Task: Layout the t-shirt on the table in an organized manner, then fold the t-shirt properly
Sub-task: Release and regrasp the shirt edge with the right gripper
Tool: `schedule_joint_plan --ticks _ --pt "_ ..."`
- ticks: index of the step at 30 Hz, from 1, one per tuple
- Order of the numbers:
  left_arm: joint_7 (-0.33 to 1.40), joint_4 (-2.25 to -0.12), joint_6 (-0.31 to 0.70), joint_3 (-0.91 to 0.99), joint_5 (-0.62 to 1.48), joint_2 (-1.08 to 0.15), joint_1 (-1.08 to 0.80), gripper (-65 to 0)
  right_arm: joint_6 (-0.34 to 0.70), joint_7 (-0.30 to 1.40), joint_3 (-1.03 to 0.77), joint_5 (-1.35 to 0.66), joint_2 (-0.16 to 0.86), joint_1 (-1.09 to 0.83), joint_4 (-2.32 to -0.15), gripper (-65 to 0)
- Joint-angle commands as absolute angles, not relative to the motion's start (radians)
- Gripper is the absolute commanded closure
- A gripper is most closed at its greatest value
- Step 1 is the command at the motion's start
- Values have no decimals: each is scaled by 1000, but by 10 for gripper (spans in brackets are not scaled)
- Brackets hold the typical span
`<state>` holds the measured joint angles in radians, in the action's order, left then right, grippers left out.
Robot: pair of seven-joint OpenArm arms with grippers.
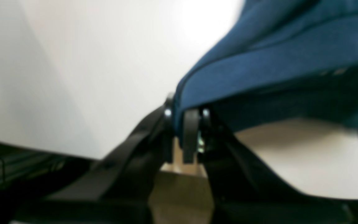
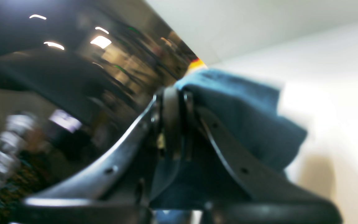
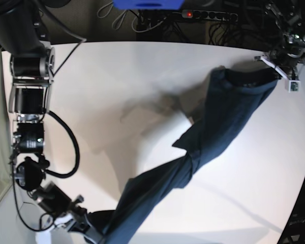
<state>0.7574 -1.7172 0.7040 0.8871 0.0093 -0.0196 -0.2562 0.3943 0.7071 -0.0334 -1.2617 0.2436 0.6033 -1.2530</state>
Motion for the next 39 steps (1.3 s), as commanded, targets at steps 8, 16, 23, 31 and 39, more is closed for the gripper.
schedule_joint_plan --ticks 8,16,23,31,39 --pt "754 -1748 698 894 1 -38 -225 -2 420 674 -127 -1277 372 348 -1193 0" --pt "754 -1739 698 885 1 -38 -202 -2 420 674 -128 -1277 476 154 -1191 -6" --pt "754 -1735 698 865 -4 -38 -176 -2 420 682 -128 -1277 527 67 -1193 -265" --pt "754 -1695 698 865 -2 -38 -165 -2 420 671 -183 -1199 558 18 -1193 -392" --pt "754 -1696 698 866 -5 -38 -173 -2 414 674 -142 -1121 536 243 -1193 -392"
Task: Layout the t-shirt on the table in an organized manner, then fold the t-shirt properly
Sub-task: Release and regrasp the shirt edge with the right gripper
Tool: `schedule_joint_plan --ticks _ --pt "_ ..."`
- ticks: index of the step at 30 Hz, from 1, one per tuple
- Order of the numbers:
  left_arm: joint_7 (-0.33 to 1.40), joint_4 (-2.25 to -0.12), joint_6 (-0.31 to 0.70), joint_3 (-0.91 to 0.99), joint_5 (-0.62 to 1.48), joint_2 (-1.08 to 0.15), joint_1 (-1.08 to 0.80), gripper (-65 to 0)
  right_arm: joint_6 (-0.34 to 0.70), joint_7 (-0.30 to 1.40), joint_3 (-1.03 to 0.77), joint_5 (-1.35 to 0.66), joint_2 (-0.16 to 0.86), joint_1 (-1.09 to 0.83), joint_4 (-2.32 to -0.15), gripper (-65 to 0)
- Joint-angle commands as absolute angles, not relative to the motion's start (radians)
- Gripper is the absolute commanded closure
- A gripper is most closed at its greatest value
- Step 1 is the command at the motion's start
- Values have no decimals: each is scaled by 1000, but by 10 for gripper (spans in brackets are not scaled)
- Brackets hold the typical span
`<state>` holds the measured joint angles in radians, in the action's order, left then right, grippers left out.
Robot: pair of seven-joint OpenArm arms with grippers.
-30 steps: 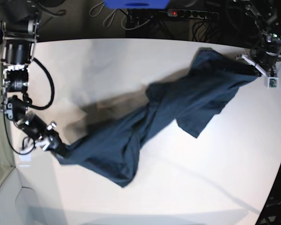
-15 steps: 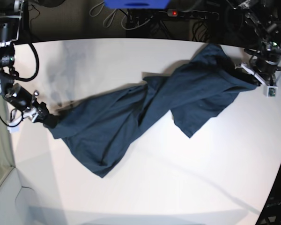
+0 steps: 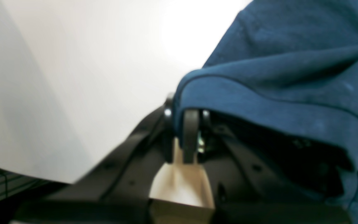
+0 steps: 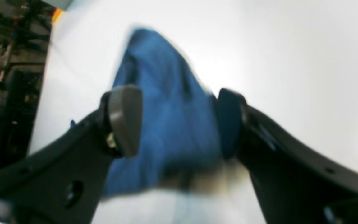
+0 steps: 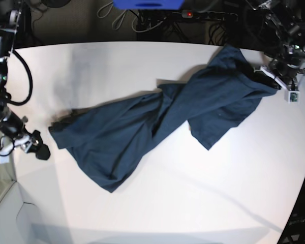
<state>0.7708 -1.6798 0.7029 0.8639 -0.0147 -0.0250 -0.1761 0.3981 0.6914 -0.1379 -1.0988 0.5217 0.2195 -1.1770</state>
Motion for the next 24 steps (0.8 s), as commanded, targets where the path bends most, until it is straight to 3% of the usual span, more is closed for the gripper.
schedule_joint_plan --ticks 1,6,12,18,24 --pt "754 -1696 698 869 -7 -38 -173 -2 414 677 -113 -1087 512 280 -1193 -392" --pt "754 -1696 698 871 -7 -35 -173 -2 412 673 15 -845 358 426 -1175 -392" --pt "754 -1709 698 871 -5 -27 -185 -2 410 671 28 -433 147 519 -1086 -392" --pt "754 -1699 698 872 -1 -27 -193 -2 403 596 27 -153 39 530 -1041 -392" --pt "753 -1696 698 872 1 -27 -209 -2 320 573 31 -85 -12 527 -1038 -393"
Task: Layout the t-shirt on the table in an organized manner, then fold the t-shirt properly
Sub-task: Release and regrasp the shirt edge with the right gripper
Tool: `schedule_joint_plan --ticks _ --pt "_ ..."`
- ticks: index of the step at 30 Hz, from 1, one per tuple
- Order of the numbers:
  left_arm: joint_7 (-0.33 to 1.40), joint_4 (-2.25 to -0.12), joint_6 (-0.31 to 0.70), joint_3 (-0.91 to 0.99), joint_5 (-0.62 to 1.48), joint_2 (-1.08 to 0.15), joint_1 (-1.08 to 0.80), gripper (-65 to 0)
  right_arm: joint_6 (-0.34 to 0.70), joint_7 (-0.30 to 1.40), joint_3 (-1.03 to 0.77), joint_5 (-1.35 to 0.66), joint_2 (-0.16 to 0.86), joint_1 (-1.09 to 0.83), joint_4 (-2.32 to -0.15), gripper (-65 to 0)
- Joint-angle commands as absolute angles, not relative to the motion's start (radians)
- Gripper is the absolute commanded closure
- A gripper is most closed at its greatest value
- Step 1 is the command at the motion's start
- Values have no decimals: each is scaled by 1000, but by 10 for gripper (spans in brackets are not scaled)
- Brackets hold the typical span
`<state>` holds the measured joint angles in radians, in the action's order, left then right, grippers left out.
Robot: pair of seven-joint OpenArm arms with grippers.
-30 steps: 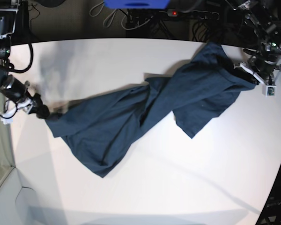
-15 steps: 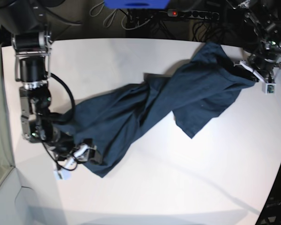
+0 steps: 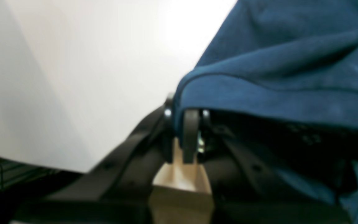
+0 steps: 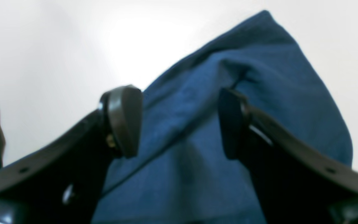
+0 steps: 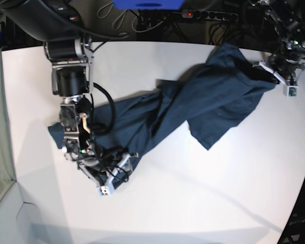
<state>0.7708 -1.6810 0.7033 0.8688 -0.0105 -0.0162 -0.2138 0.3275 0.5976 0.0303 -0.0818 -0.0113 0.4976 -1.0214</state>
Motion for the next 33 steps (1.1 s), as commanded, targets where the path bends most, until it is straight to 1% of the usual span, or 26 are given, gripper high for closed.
schedule_joint_plan --ticks 1,5,8,10,16,21,22,23,24,28,29,31,33 --pt "753 -1696 698 872 1 -27 -209 -2 320 573 31 -85 -15 527 -1038 -393" --pt "753 -1696 698 872 1 -27 -211 -2 312 573 28 -85 -18 526 -1030 -393" --pt "753 -1696 698 872 1 -27 -211 -2 234 561 28 -85 -16 527 -975 -393" --pt "753 -1696 698 871 1 -27 -209 -2 196 518 30 -85 -16 526 -923 -393" --pt "750 -1696 698 868 1 -27 -208 -2 194 463 31 -85 -19 522 -845 -392" --pt "748 -1695 698 866 1 -27 -205 -2 194 440 31 -91 -22 522 -840 -385" --pt "748 -1695 698 866 1 -27 -205 -2 194 438 31 -91 -25 522 -840 -372" --pt "748 -1695 698 866 1 -27 -205 -2 196 433 33 -88 -38 524 -840 -342" --pt "748 -1695 698 866 1 -27 -205 -2 197 424 35 -87 -47 524 -840 -295" --pt "748 -1695 698 865 2 -25 -203 -2 196 367 31 -91 -59 526 -840 -25" --pt "748 -1695 698 865 2 -25 -203 -2 196 364 31 -91 -68 527 -842 0" --pt "748 -1695 698 865 2 -25 -203 -2 199 360 28 -93 -77 529 -852 0" --pt "748 -1695 698 865 2 -25 -203 -2 200 358 27 -94 -77 522 -911 0"
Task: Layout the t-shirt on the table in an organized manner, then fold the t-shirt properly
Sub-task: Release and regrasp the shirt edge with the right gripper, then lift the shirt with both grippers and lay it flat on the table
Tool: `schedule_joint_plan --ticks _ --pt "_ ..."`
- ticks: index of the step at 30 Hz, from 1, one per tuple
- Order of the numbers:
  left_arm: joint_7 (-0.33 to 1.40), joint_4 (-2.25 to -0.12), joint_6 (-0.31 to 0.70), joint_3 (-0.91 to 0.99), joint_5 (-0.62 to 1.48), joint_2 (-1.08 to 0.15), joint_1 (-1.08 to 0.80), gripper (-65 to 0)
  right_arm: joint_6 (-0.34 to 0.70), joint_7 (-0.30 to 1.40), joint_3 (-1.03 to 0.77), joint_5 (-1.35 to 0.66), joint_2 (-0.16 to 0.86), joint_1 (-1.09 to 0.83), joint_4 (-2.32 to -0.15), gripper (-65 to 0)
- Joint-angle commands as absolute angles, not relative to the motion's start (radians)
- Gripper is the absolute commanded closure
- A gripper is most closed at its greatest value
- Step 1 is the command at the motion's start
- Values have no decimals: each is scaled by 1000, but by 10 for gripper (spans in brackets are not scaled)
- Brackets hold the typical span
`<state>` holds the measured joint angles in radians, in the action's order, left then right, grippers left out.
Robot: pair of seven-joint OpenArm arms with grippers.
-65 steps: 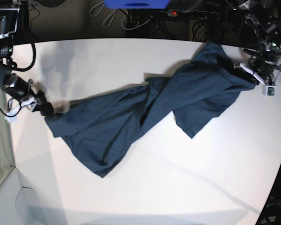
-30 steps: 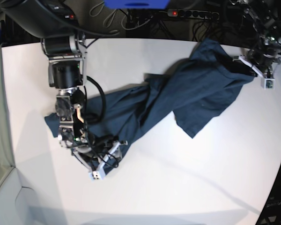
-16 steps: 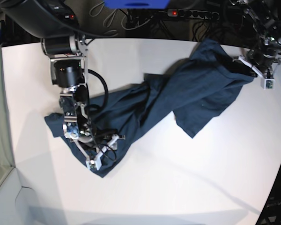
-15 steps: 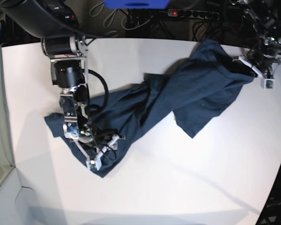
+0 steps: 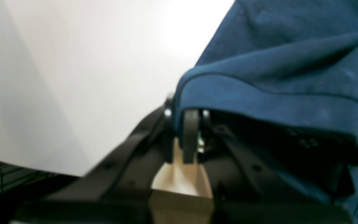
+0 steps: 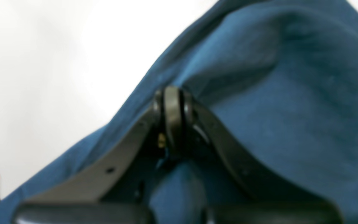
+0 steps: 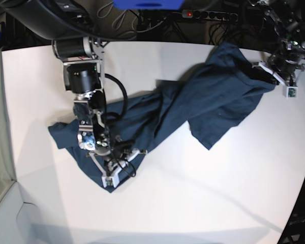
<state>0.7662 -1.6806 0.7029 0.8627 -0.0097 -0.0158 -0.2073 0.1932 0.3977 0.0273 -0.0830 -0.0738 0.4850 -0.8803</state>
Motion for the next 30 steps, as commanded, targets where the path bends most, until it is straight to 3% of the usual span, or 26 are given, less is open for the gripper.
schedule_joint_plan --ticks 1,7,14,23,30 --pt "748 -1695 698 865 2 -25 -203 -2 202 363 27 -94 -77 519 -955 0" --pt "751 -1701 698 866 10 -25 -203 -2 275 381 -42 -246 -45 394 -1330 0" --pt "754 -1707 698 868 130 -38 -203 -2 280 521 -171 -463 35 240 -1661 0" --pt "754 -1715 698 871 136 -45 -137 -2 295 576 -369 -740 91 7 -1882 0" --pt "754 -1748 698 868 137 -76 -61 -2 309 581 -412 -799 137 10 -1908 0"
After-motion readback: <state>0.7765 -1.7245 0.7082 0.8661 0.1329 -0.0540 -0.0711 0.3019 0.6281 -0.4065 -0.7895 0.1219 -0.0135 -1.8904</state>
